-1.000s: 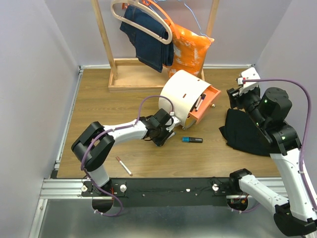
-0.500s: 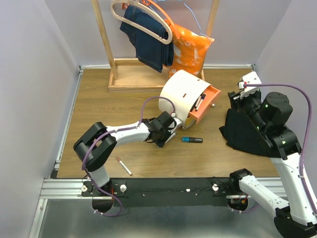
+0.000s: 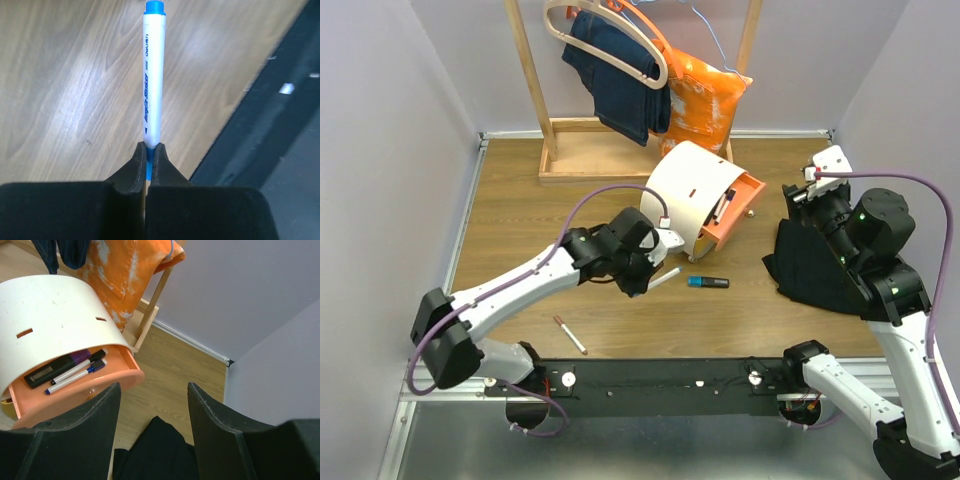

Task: Sort the stationery into containers
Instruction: Place the pen in the drawer, then pick up the pen from the corner of the board, then place the pen in the drawer, then move the pen to the center of the board.

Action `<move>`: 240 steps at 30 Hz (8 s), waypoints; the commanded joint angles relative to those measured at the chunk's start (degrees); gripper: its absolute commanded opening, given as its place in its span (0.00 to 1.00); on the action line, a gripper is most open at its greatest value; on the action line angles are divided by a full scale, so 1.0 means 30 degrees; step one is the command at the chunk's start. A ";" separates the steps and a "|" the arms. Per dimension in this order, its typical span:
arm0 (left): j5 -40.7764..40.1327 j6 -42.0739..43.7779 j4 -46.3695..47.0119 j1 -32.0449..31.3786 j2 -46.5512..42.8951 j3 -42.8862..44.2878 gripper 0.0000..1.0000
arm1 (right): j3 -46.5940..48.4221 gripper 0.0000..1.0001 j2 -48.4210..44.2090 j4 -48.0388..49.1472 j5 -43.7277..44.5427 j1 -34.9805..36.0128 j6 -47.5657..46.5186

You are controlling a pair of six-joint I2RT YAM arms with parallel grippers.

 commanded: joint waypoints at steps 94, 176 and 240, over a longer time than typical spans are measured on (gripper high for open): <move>0.3395 3.6126 -0.8290 0.8637 -0.6297 -0.8608 0.61 | -0.1217 0.73 0.0705 -0.2074 -0.5673 -0.2441 0.0189; 0.3894 -0.6032 0.8879 0.2309 1.0141 1.5385 0.17 | -0.2945 0.73 -0.0378 -0.0375 -0.3271 -0.3261 0.1742; 0.1431 -0.0671 0.6740 1.1332 -0.1667 0.7065 0.82 | -1.2322 0.59 0.9900 0.1823 -1.5722 -0.3027 -1.9821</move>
